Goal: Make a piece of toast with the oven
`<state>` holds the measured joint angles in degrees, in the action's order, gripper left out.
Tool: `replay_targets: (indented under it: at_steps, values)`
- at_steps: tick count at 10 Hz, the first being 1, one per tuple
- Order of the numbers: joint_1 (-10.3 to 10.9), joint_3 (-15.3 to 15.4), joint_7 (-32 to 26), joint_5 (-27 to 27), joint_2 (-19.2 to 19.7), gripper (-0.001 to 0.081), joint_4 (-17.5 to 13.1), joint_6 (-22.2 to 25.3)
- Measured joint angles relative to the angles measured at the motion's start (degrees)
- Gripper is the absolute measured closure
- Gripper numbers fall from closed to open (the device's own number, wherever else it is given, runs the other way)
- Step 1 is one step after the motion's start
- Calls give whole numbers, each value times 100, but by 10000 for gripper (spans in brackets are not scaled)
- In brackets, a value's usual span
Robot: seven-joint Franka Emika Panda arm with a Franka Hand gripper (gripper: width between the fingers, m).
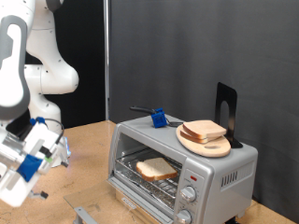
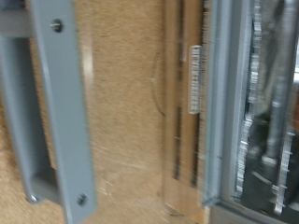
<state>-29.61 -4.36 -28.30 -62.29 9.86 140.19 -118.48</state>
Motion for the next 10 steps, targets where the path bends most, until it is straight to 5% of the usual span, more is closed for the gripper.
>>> replay_targets:
  at_steps: [5,10]
  values:
    - [27,378,-611,-433,876,1,-109,-316]
    - [50,694,-661,-469,974,1,3,-89]
